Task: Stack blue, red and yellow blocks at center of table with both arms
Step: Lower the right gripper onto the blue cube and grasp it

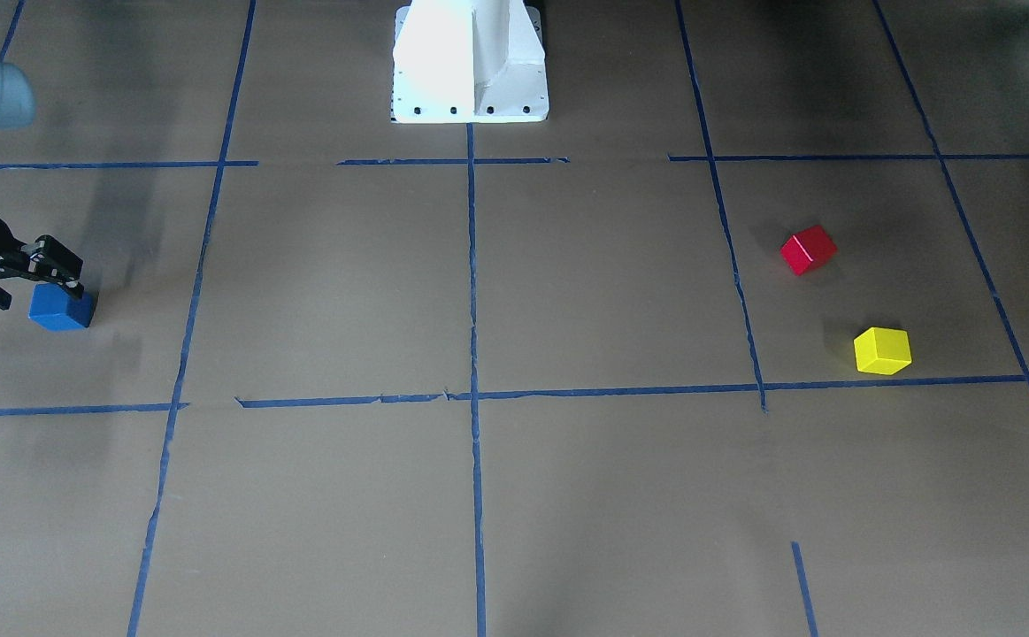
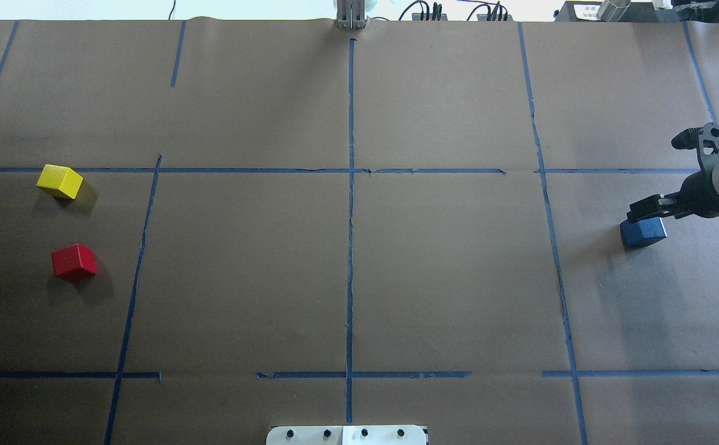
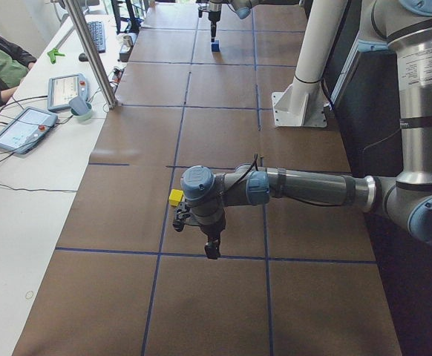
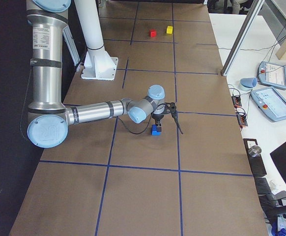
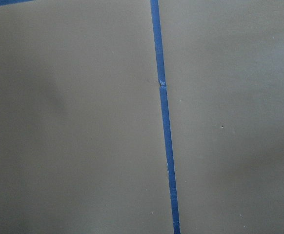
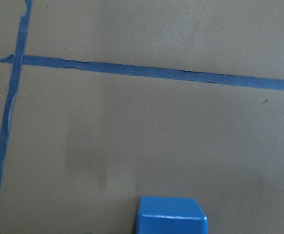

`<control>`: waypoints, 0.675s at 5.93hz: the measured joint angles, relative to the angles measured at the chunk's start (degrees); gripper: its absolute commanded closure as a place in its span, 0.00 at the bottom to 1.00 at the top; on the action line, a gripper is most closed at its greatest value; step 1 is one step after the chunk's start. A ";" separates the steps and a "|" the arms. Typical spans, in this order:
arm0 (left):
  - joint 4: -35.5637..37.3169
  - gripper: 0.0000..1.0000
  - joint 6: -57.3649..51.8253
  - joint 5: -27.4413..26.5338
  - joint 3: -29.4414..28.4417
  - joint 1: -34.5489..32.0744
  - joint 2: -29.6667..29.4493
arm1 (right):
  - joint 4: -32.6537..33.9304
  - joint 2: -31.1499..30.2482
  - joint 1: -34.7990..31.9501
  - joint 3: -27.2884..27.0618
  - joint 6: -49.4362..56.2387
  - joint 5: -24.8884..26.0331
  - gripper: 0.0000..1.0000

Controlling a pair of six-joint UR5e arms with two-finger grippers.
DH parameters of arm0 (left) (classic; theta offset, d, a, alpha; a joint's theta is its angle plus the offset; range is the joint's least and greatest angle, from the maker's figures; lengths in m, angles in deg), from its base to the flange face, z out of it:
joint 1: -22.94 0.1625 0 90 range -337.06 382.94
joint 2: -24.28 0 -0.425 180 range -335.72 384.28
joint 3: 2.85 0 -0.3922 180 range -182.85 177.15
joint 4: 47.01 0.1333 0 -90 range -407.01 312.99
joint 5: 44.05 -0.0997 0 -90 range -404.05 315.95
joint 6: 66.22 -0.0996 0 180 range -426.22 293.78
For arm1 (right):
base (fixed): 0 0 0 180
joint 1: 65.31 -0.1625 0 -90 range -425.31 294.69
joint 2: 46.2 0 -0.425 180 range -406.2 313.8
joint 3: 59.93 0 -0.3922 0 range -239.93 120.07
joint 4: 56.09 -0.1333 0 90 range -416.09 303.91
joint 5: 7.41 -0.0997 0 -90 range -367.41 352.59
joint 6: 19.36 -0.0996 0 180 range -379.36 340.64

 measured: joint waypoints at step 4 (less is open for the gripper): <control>0.09 0.00 0.00 0.00 0.00 -0.01 0.00 | -0.07 -0.05 3.23 3.13 1.07 2.07 0.91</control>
